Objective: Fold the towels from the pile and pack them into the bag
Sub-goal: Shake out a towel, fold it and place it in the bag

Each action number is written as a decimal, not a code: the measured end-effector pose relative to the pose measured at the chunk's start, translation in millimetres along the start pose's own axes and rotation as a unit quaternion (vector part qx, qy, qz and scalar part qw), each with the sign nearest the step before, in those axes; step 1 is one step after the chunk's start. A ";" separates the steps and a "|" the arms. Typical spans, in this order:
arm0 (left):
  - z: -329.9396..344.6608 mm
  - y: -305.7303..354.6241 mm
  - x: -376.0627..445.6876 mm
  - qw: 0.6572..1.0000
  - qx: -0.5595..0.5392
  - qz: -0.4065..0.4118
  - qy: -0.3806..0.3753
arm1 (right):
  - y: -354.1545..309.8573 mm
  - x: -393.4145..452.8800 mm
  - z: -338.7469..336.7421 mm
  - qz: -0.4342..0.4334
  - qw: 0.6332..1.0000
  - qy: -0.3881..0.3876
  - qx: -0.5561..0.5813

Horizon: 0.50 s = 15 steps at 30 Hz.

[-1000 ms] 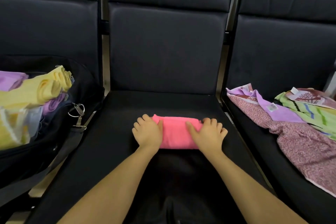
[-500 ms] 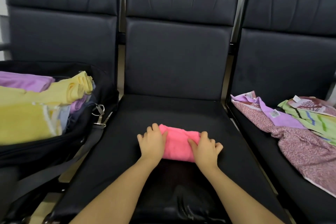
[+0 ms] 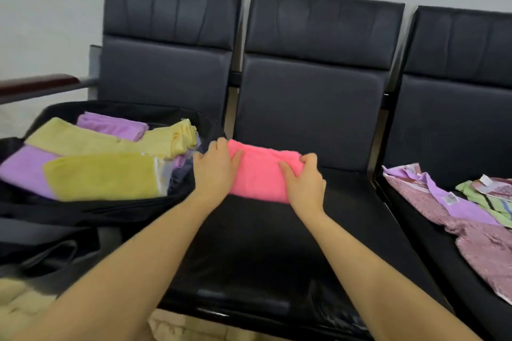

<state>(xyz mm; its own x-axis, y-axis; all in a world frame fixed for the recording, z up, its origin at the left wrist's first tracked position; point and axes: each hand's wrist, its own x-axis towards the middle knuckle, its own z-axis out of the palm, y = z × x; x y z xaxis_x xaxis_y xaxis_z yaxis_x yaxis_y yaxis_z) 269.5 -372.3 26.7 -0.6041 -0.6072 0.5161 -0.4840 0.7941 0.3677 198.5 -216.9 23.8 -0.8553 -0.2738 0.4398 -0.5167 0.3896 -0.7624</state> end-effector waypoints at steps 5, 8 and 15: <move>-46.0 -68.0 61.6 0.997 0.040 -0.015 0.062 | -79.0 34.8 60.8 -0.032 0.998 -0.020 0.042; -64.1 -116.5 90.6 0.995 0.051 -0.030 0.081 | -115.0 47.5 103.6 -0.059 0.996 -0.048 0.048; -66.0 -225.0 124.9 0.995 0.024 -0.082 0.060 | -148.3 59.9 209.7 -0.092 0.989 -0.109 0.020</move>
<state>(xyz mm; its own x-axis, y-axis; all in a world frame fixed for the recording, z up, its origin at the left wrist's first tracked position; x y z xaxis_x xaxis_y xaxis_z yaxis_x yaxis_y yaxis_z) 344.7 -625.0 59.5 -0.4359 -0.7189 0.5414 -0.6020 0.6801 0.4184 231.7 -475.5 63.7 -0.7157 -0.5227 0.4632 -0.6579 0.2819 -0.6983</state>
